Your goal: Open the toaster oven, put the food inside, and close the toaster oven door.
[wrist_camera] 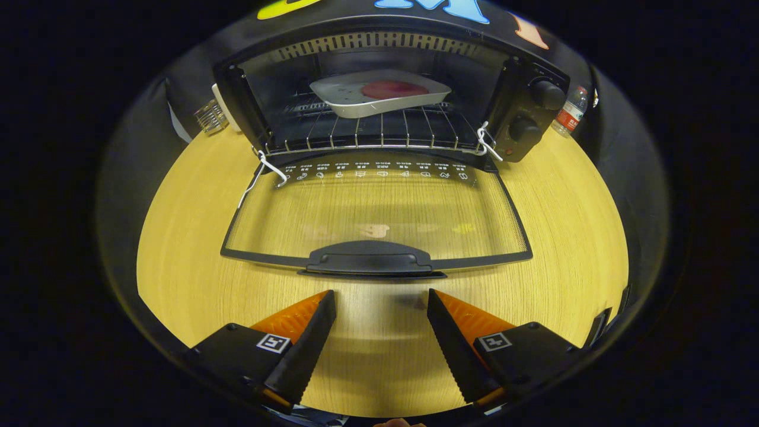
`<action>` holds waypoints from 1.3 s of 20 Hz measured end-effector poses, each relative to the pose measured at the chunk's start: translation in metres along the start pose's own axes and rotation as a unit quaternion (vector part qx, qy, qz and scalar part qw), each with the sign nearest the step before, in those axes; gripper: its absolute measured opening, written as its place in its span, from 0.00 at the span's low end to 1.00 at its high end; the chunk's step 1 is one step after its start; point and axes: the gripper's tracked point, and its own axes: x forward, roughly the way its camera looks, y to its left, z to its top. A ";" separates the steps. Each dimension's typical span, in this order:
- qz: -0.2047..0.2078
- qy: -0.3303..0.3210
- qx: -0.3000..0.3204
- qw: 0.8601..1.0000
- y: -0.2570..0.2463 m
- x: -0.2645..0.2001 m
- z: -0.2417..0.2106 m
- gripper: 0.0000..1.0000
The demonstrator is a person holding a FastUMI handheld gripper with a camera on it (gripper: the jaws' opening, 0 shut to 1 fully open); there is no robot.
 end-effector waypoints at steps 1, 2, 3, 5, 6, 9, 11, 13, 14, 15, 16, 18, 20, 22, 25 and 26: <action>0.003 0.001 0.008 1.000 0.001 0.003 0.003 0.99; 0.002 0.007 0.015 1.000 0.001 0.005 0.004 0.99; 0.001 0.007 0.019 1.000 0.001 0.005 0.005 0.99; -0.005 0.005 0.007 1.000 0.000 0.006 0.006 0.99; -0.007 0.006 0.003 1.000 0.000 0.006 0.005 0.99; -0.007 0.001 0.005 1.000 0.000 0.001 0.008 0.99; -0.006 -0.013 0.000 1.000 0.000 -0.007 0.009 0.99; 0.000 -0.026 -0.002 1.000 -0.005 -0.013 0.013 0.99; 0.003 -0.033 0.001 0.999 -0.004 -0.017 0.016 0.99; 0.007 -0.041 0.003 0.999 -0.004 -0.024 0.018 0.99; 0.010 -0.049 0.003 0.999 -0.004 -0.032 0.021 0.99; 0.016 -0.075 0.003 0.997 -0.004 -0.049 0.032 0.99; 0.018 -0.108 0.000 0.994 -0.004 -0.063 0.047 0.99; 0.018 -0.144 0.000 0.989 -0.005 -0.078 0.070 0.99; 0.012 -0.187 0.007 0.982 -0.014 -0.102 0.101 0.99; 0.012 -0.201 0.013 0.980 -0.019 -0.113 0.110 0.99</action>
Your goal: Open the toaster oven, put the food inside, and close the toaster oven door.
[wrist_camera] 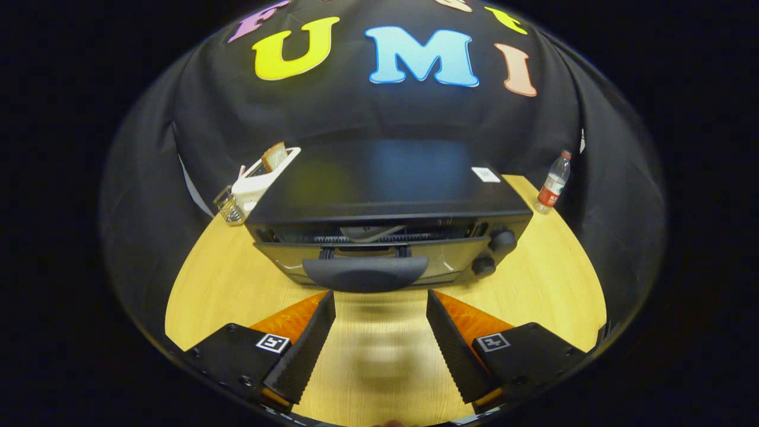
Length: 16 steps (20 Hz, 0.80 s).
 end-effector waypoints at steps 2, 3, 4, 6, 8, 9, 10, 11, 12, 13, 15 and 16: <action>-0.003 -0.033 0.010 0.999 -0.011 -0.009 0.029 0.98; -0.004 -0.050 0.013 0.999 -0.015 -0.017 0.038 0.98; -0.006 -0.066 0.016 0.998 -0.021 -0.027 0.050 0.98; -0.008 -0.095 0.026 0.995 -0.034 -0.048 0.071 0.98; -0.011 -0.127 0.032 0.991 -0.046 -0.074 0.090 0.98; -0.014 -0.143 0.032 0.989 -0.053 -0.089 0.099 0.98; -0.018 -0.156 0.029 0.987 -0.061 -0.103 0.106 0.98; -0.022 -0.172 0.024 0.985 -0.068 -0.119 0.114 0.98; -0.027 -0.190 0.019 0.981 -0.075 -0.137 0.122 0.98; -0.031 -0.204 0.017 0.978 -0.081 -0.153 0.129 0.98; -0.035 -0.231 0.016 0.972 -0.093 -0.183 0.139 0.98; -0.040 -0.241 0.014 0.970 -0.100 -0.198 0.143 0.98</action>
